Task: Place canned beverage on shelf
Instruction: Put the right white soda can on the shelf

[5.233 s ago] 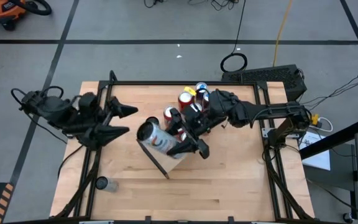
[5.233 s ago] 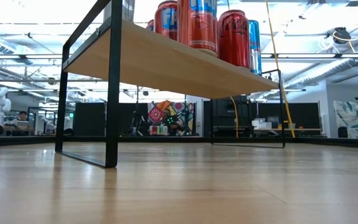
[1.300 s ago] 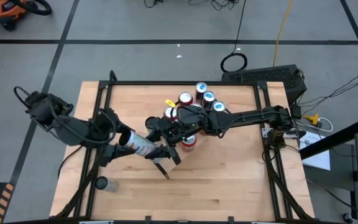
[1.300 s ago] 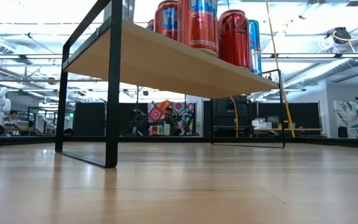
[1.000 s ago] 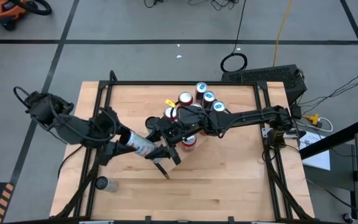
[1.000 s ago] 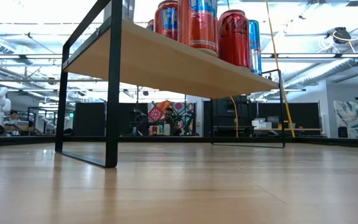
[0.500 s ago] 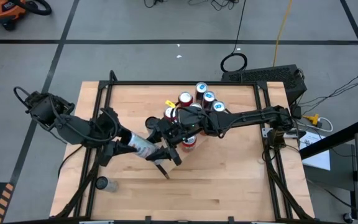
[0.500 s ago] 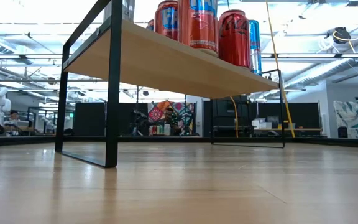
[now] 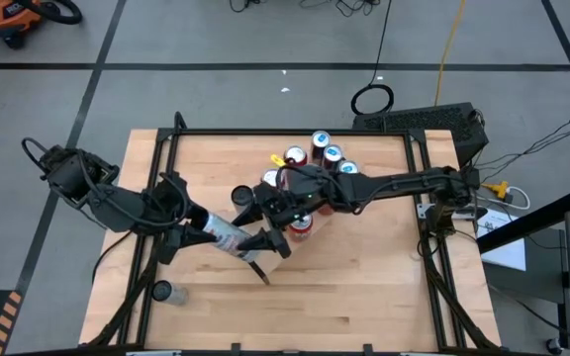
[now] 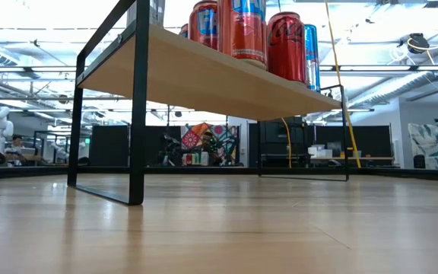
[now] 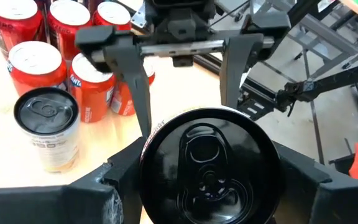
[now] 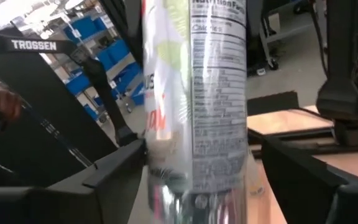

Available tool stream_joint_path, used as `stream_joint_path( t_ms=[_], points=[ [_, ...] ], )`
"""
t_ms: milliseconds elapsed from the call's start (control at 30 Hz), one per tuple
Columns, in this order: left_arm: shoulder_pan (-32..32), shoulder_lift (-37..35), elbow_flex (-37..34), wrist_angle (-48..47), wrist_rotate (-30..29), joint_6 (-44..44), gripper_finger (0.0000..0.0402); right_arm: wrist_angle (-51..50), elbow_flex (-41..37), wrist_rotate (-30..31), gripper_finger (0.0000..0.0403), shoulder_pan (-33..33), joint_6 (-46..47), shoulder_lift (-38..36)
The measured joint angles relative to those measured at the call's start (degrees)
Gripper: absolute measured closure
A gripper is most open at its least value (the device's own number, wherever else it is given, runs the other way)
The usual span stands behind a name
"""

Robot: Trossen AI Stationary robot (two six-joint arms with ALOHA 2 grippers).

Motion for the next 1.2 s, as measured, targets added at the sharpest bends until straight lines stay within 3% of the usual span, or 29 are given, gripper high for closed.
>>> stream_joint_path(
  t_ms=[367, 700, 967, 1100, 1200],
  points=[
    [4.70, 1.83, 0.00, 1.20, 1.62, -0.01, 0.0154, -19.42, -0.11, 0.18, 0.0101, 0.00, -1.98, -12.00],
    [11.77, 6.74, 0.00, 2.50, 7.80, 0.35, 0.0155, -37.90, -0.11, 13.11, 0.0101, 1.21, -6.12, -26.94],
    [12.71, 9.67, 0.12, 6.72, 7.23, 4.74, 0.0155, -43.76, -0.11, 16.36, 0.0101, 1.88, -7.77, -31.27],
    [14.04, 11.04, 5.06, 5.44, 7.22, 7.49, 0.0155, -45.31, -0.11, 16.28, 0.0101, 1.88, -7.68, -31.50],
    [15.97, 12.36, 12.80, 2.37, 6.56, 10.64, 0.0155, -46.62, -0.11, 16.24, 0.0101, 1.88, -7.50, -31.48]
  ],
)
